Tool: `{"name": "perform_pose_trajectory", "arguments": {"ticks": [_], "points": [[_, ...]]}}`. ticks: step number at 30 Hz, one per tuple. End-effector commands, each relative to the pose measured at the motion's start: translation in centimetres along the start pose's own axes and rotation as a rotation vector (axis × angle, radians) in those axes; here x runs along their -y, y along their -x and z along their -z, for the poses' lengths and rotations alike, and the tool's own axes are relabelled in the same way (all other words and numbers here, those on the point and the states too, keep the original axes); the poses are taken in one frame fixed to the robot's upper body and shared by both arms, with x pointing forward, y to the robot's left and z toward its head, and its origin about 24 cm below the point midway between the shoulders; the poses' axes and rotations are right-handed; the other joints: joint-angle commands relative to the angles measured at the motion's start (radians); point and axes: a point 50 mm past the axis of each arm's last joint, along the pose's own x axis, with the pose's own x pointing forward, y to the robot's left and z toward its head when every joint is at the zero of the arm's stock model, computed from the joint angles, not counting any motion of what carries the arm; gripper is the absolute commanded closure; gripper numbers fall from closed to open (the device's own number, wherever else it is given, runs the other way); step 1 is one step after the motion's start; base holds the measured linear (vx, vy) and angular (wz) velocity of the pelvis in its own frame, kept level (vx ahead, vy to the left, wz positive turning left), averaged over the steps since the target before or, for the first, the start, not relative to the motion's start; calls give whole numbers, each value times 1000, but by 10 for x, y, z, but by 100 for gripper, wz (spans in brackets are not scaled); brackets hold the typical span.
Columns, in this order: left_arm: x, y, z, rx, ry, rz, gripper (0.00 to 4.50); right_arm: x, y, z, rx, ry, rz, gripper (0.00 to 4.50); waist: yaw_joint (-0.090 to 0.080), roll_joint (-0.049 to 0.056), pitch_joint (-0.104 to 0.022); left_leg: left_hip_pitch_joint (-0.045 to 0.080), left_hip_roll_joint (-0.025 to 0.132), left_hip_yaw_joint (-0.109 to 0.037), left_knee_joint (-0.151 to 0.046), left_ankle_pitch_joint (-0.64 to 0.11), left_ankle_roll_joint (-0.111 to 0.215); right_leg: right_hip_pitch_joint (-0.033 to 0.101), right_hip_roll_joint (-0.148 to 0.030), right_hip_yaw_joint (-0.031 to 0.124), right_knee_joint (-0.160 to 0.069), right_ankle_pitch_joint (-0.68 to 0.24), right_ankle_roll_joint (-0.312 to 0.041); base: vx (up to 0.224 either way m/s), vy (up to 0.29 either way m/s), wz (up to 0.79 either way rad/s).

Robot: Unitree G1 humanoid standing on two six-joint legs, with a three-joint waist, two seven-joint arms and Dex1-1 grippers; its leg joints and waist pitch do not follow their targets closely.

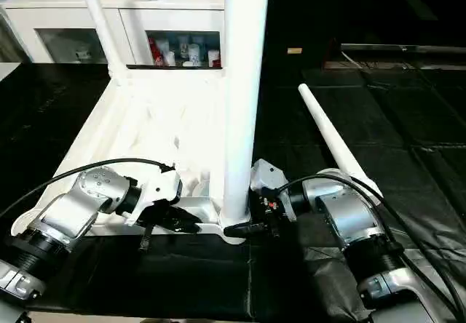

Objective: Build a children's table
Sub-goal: Rotate leg to tighten

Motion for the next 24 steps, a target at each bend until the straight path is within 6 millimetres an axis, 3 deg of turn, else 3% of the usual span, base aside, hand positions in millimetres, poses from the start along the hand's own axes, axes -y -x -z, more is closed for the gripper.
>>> {"name": "perform_pose_trajectory", "arguments": {"ticks": [1, 10, 11, 15, 16, 18, 20, 24], "points": [[3, -6, -6, 1, -44, 66, 450, 5, 2, -5, 4, 19, 19, 120, -6, -14, -69, 8, 21, 2, -71, -206, 53, 50, -44, 42, -64, -269, -220, 0, 0, 0], [2, -5, -5, 5, -25, 45, 450, 0, -2, -3, 26, -4, -15, 173, -7, -15, -70, 8, 21, 1, -72, -207, 51, 50, -43, 42, -64, -268, -219, 0, 0, 0], [-2, -6, -6, 28, 14, -2, 450, -1, -5, -3, 47, -38, 1, 174, -7, -10, -70, 9, 21, 1, -71, -205, 51, 50, -43, 42, -62, -256, -224, 0, 0, 0], [-13, -12, -16, 103, 81, -125, 450, 3, -17, -3, 97, -116, 119, 175, -9, -10, -66, 12, 19, 2, -73, -231, 37, 48, -42, 42, -69, -297, -217, 0, 0, 0], [-15, -14, -18, 114, 89, -147, 450, 3, -20, -4, 109, -126, 141, 175, -13, -13, -64, 8, 16, -1, -75, -246, 26, 52, -44, 40, -73, -342, -199, 0, 0, 0], [-23, -20, -25, 148, 129, -231, 450, 7, -33, -6, 153, -184, 236, 176, -22, -12, -62, 11, 13, -2, -76, -264, 12, 47, -44, 39, -80, -388, -178, 0, 0, 0], [-28, -28, -31, 170, 169, -299, 450, 11, -46, -8, 183, -246, 326, 176, -40, -15, -60, 1, 8, -8, -81, -276, 0, 55, -42, 32, -84, -447, -144, 0, 0, 0], [-34, -40, -42, 198, 245, -405, 450, 18, -68, -14, 204, -332, 463, 176, -66, -15, -60, 2, 4, -9, -77, -278, -1, 49, -43, 29, -96, -492, -125, 0, 0, 0]]}}
